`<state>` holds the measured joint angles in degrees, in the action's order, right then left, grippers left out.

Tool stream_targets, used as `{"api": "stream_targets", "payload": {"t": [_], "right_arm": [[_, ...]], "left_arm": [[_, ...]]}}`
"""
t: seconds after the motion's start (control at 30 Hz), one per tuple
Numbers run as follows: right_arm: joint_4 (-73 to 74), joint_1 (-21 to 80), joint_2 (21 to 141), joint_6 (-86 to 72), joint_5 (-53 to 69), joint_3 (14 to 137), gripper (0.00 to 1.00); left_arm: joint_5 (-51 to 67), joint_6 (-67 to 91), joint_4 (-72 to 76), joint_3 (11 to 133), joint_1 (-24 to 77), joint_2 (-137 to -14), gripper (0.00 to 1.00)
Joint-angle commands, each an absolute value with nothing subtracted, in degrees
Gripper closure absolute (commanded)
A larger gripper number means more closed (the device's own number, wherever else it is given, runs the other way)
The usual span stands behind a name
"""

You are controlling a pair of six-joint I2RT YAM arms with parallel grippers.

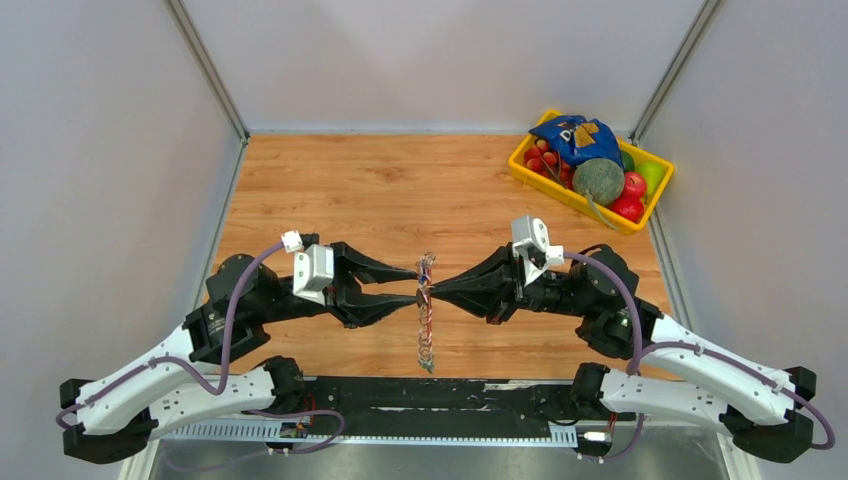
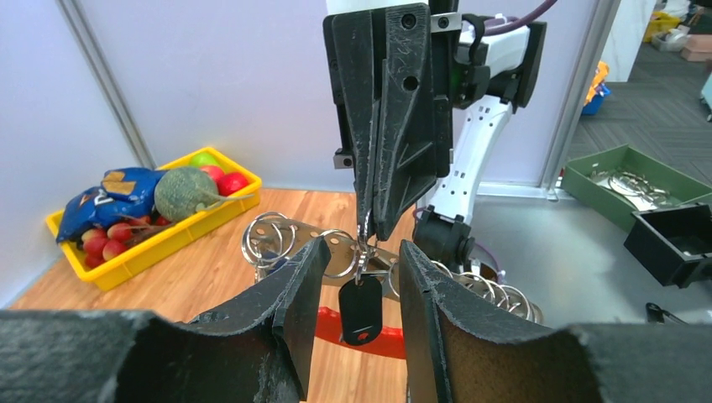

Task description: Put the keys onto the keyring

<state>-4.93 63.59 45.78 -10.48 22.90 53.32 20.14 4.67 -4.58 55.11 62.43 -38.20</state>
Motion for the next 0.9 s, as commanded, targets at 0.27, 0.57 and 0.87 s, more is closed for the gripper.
{"api": "stream_targets", "payload": {"t": [0.27,0.57,0.87], "right_arm": [[-18.8,65.11,42.46,-11.03,18.98,50.42,1.0],[-18.75,65.77,43.14,-10.22,20.18,50.84,1.0],[-18.81,66.26,43.89,-9.41,19.86,50.8,1.0]], "left_arm": [[24.0,7.44,1.75,54.57,62.4,-38.88,0.55],[24.72,7.54,2.93,55.11,62.4,-39.85,0.56],[25.53,7.86,3.89,55.37,62.4,-40.31,0.57]]}}
